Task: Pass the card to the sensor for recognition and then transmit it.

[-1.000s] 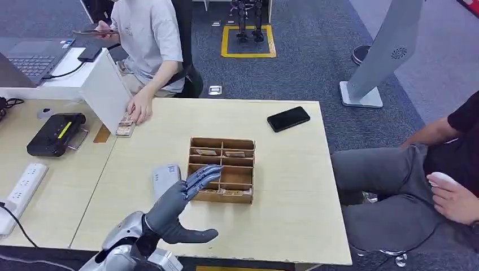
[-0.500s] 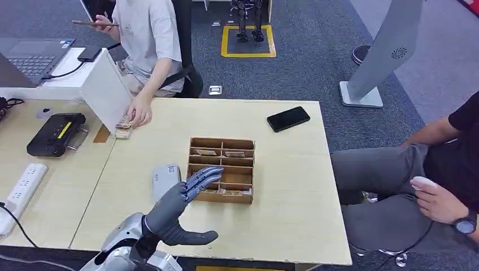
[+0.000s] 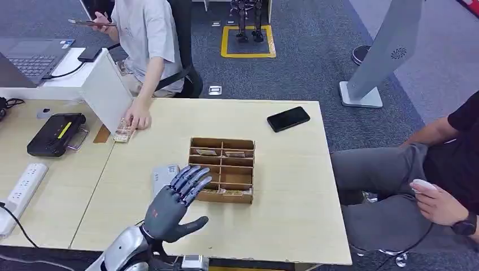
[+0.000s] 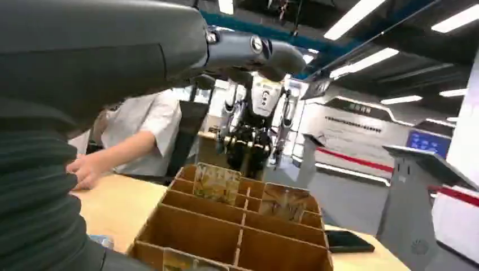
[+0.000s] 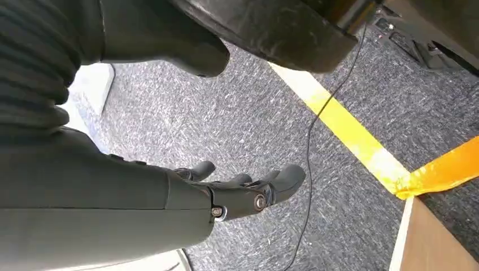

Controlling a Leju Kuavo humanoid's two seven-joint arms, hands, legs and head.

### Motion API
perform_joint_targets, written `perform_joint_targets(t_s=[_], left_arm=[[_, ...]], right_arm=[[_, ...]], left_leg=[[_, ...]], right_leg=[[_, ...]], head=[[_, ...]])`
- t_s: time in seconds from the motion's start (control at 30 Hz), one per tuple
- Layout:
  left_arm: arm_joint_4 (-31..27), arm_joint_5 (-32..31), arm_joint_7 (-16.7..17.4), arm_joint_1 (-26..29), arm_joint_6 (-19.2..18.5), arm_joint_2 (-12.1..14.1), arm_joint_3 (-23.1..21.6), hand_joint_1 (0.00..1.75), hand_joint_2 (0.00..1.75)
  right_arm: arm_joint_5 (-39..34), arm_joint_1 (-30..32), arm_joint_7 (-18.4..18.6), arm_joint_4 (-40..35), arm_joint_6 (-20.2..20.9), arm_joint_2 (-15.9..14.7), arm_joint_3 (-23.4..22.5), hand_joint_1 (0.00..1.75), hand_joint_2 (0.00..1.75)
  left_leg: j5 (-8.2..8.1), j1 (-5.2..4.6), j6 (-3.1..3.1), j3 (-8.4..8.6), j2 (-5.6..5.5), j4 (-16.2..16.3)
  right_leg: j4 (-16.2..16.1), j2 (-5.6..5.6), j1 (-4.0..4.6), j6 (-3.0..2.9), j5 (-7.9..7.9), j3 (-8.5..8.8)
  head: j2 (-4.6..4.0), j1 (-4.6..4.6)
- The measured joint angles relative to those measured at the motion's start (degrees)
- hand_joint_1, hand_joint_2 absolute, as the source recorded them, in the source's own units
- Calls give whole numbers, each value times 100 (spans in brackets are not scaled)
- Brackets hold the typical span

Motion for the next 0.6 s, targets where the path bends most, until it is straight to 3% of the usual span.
perform_joint_targets(t_s=[0.27,0.6], left_arm=[[577,354,50,97,76,-277,-70,0,175],[756,304,123,119,54,-345,-70,0,175]], right_arm=[[-142,5,-2,-20,-85,4,7,0,175],[-227,5,-2,-24,-85,9,11,0,175]], left_leg=[[-1,0,0,-2,-2,0],[0,0,0,-1,-2,0]], right_leg=[[0,-1,0,0,-1,0],[0,-2,0,0,0,0]], head=[[0,0],[0,0]])
